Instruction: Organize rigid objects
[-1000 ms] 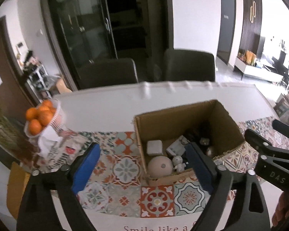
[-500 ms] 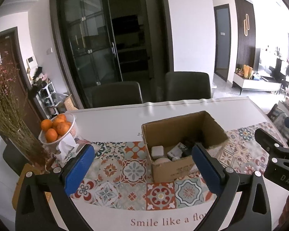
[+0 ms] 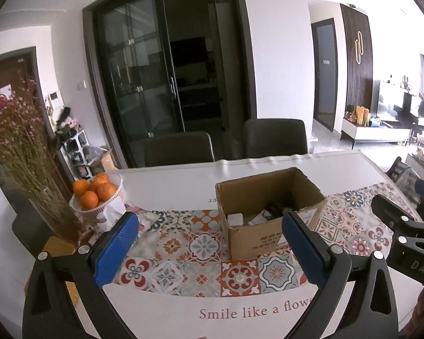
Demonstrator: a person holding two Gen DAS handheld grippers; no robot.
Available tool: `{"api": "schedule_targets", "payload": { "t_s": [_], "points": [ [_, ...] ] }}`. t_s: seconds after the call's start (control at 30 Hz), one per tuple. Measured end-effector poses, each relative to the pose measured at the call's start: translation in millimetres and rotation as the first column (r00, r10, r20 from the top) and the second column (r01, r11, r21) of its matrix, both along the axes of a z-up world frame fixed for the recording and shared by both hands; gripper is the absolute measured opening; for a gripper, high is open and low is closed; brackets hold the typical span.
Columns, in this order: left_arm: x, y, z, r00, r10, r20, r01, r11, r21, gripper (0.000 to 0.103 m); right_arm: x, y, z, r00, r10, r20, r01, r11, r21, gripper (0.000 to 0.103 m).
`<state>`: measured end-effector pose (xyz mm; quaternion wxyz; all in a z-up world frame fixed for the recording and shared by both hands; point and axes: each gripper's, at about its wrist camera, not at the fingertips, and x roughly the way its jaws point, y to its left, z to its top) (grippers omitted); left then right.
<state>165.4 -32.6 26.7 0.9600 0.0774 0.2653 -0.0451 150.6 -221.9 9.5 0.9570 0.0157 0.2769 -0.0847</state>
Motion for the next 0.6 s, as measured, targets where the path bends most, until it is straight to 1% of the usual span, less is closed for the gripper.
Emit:
{"api": "schedule_targets", "payload": {
  "t_s": [0.17,0.37,0.6],
  "points": [
    [-14,6,8,1.0,0.008,0.03,-0.008,1.0,-0.003,0.103,-13,7,7,1.0,0.006,0.024,-0.006,1.0,-0.014,0.098],
    [-21,6,14,0.998,0.005,0.06,-0.004,1.0,-0.006,0.103,-24,10,14,0.999,0.012,0.048,-0.011,1.0,-0.019,0.098],
    [-25,3,19,0.997,-0.009,0.072,0.009,1.0,-0.006,0.103,-28,9,17,0.998,0.007,0.058,-0.006,1.0,-0.013,0.098]
  ]
}}
